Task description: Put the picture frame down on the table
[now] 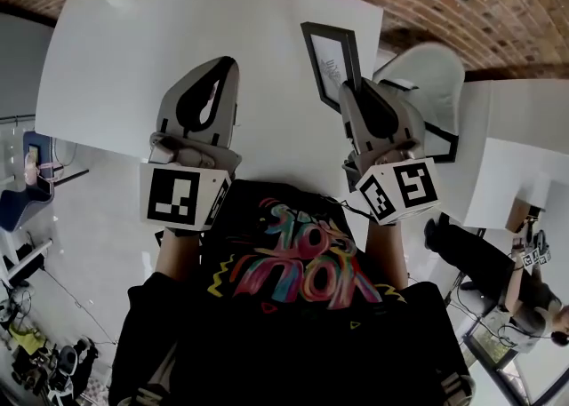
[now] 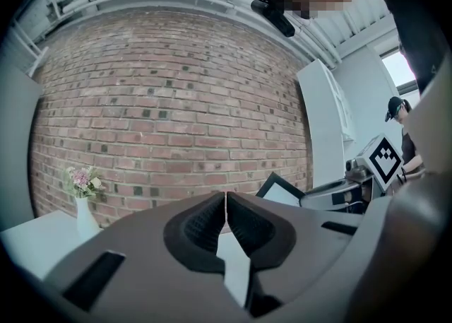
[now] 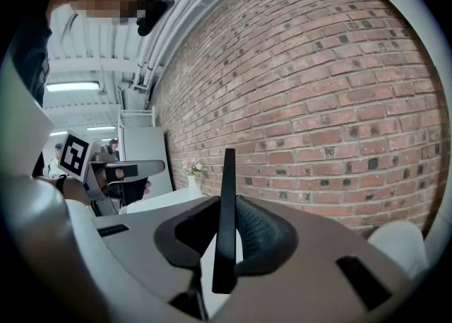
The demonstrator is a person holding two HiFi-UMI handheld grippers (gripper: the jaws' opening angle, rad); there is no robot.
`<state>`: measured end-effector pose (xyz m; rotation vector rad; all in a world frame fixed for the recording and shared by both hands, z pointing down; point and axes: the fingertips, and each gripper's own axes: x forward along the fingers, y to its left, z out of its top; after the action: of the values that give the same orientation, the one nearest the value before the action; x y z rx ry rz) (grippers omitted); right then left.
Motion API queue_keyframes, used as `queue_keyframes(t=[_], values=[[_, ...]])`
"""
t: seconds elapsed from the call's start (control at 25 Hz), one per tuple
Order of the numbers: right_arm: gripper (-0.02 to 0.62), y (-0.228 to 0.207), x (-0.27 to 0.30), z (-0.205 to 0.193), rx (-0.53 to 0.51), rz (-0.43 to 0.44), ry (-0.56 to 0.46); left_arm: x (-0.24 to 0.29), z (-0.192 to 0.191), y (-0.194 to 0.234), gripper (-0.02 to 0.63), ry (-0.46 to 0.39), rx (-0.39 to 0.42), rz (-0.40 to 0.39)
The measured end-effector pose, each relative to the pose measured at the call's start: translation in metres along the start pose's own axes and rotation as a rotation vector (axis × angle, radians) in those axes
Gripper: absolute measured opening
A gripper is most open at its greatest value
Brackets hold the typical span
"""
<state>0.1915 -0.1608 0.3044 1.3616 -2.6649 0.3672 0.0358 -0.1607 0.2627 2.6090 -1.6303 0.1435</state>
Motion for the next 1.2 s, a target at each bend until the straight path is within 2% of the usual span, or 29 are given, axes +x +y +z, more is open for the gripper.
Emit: queue_keyframes(t=[0.4, 0.52, 0.64, 0.8, 0.88, 1.0, 1.2], values=[[0.089, -0.006, 0.006, -0.005, 0.024, 0.019, -0.001, 0.005, -0.007, -0.008, 0.028, -0.002, -0.011, 0.0], [0.089, -0.008, 0.011, -0.006, 0.026, 0.024, 0.006, 0.007, -0.014, -0.006, 0.028, 0.022, -0.008, -0.003], [0.089, -0.012, 0.021, -0.005, 0.029, 0.032, 0.013, 0.014, -0.013, 0.001, 0.028, 0.011, -0.01, 0.002], [0.089, -0.02, 0.042, -0.005, 0.042, 0.043, 0.034, 0.029, -0.01, 0.013, 0.028, -0.006, -0.063, 0.02], [0.089, -0.024, 0.05, -0.008, 0.051, 0.049, 0.047, 0.034, -0.015, 0.015, 0.028, 0.01, -0.063, 0.008], [0.089, -0.03, 0.059, -0.015, 0.097, 0.066, 0.065, 0.039, -0.02, 0.017, 0.028, 0.022, -0.076, 0.016], [0.089, -0.039, 0.077, -0.034, 0.23, 0.099, 0.112, 0.04, -0.025, 0.021, 0.028, 0.019, -0.099, 0.028]])
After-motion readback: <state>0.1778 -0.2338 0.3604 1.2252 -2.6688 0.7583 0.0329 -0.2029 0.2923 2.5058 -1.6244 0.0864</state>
